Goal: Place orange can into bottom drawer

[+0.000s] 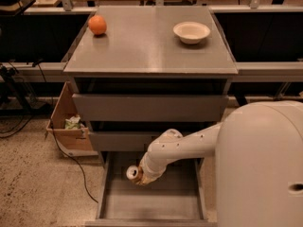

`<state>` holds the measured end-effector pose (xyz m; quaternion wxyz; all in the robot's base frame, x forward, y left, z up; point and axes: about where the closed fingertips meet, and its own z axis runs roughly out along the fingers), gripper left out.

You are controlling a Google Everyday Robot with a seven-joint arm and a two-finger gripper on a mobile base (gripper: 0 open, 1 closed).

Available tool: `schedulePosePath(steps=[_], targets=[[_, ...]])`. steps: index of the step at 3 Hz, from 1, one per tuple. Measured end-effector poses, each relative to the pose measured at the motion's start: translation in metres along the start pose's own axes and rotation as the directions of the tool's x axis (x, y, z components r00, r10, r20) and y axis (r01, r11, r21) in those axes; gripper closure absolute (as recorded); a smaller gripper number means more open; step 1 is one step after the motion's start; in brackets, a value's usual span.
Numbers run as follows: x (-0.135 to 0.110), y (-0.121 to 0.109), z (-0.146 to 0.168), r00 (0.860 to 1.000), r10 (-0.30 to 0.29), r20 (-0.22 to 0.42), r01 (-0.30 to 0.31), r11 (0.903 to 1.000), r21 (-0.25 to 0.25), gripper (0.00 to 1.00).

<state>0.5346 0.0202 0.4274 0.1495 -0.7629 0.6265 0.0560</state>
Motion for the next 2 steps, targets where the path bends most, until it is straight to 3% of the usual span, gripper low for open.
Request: schedulePosePath(steps=[2], targets=[[0.011, -0.001, 0.007, 1.000, 0.023, 0.001, -0.023, 0.9997, 0.012, 1.00]])
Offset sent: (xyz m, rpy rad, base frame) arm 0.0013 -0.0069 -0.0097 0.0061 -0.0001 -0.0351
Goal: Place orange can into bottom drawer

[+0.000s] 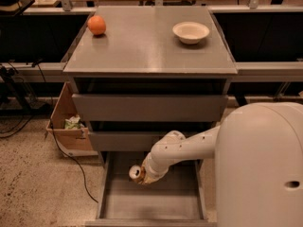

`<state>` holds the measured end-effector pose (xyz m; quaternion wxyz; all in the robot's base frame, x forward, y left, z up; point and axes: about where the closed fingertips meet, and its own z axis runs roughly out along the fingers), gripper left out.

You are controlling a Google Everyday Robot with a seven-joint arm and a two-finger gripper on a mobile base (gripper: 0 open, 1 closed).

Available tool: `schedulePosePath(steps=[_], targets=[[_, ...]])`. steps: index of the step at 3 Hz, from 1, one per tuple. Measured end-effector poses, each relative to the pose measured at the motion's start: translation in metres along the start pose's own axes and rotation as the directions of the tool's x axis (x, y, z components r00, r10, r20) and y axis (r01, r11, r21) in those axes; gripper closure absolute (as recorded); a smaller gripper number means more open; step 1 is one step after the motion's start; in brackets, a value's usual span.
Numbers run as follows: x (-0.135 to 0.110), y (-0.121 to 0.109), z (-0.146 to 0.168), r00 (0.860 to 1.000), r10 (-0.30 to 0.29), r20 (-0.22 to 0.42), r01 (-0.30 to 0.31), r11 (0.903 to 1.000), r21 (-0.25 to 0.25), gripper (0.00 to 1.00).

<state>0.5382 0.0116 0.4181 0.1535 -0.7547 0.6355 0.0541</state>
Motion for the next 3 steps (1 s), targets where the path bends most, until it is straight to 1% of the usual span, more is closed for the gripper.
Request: schedulePosePath(steps=[1, 2, 3], targets=[[0.021, -0.002, 0.016, 1.000, 0.026, 0.009, -0.026, 0.9995, 0.017, 1.00], [0.061, -0.007, 0.048, 0.997, 0.077, 0.030, -0.077, 0.9965, 0.032, 1.00], [0.105, -0.002, 0.109, 0.985, 0.142, 0.099, -0.143, 0.9897, 0.000, 1.00]])
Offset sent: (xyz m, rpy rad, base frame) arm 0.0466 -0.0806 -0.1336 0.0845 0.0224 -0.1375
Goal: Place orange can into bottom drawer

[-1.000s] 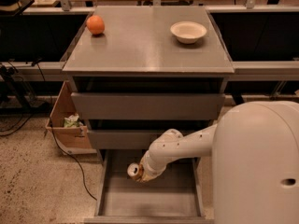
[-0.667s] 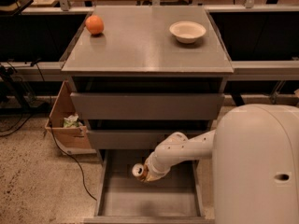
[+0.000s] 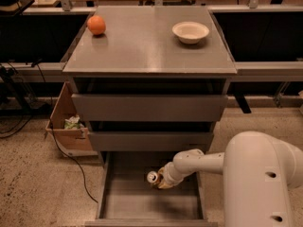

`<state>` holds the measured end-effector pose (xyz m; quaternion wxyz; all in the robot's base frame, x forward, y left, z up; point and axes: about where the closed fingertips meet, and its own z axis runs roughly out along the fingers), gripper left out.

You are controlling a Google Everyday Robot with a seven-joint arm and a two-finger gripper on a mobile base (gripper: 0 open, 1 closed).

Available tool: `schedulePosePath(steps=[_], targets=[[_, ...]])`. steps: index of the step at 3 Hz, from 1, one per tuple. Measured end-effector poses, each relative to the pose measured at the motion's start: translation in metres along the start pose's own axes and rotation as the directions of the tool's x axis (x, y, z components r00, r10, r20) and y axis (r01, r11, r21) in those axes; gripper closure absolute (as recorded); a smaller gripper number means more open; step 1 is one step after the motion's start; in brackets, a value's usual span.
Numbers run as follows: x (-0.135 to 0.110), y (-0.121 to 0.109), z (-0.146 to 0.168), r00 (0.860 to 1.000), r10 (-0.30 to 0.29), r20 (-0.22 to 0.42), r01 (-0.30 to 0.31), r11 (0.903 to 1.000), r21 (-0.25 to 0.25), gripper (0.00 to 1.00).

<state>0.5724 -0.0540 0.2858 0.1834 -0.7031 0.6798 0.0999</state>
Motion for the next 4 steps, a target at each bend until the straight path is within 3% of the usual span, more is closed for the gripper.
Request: schedulePosePath(steps=[2, 4], targets=[[0.042, 0.000, 0.057, 0.992, 0.059, 0.115, -0.058, 0.9983, -0.008, 1.00], [0.067, 0.010, 0.098, 0.972, 0.048, 0.228, -0.046, 0.9988, -0.014, 1.00]])
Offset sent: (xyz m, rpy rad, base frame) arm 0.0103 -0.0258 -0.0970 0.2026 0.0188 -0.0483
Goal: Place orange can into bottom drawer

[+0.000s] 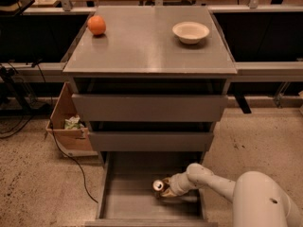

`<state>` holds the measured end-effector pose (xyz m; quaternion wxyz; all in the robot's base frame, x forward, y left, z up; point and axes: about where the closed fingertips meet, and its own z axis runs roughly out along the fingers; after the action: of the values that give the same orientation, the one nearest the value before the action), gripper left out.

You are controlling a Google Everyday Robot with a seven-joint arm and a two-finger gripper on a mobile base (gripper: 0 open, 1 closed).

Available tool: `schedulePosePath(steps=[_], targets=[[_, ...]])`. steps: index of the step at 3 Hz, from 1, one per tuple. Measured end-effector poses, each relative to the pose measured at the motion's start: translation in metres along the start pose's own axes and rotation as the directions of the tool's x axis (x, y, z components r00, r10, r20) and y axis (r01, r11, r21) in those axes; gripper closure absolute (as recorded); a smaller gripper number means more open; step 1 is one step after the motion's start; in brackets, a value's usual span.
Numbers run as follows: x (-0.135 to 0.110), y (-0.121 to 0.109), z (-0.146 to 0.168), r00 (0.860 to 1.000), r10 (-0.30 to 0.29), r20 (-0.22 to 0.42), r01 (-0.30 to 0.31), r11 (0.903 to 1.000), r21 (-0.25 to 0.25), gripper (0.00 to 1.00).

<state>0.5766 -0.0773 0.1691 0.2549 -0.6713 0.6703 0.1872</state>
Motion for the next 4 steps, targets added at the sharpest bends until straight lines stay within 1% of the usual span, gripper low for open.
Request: schedulePosePath(steps=[1, 2, 4], targets=[[0.014, 0.003, 0.016, 1.000, -0.001, 0.011, 0.001, 0.9996, -0.027, 0.84], [0.017, 0.004, 0.020, 1.000, 0.004, 0.009, -0.004, 0.9992, -0.039, 0.61], [0.019, -0.003, 0.035, 1.000, 0.000, 0.021, 0.001, 0.9982, -0.060, 0.15]])
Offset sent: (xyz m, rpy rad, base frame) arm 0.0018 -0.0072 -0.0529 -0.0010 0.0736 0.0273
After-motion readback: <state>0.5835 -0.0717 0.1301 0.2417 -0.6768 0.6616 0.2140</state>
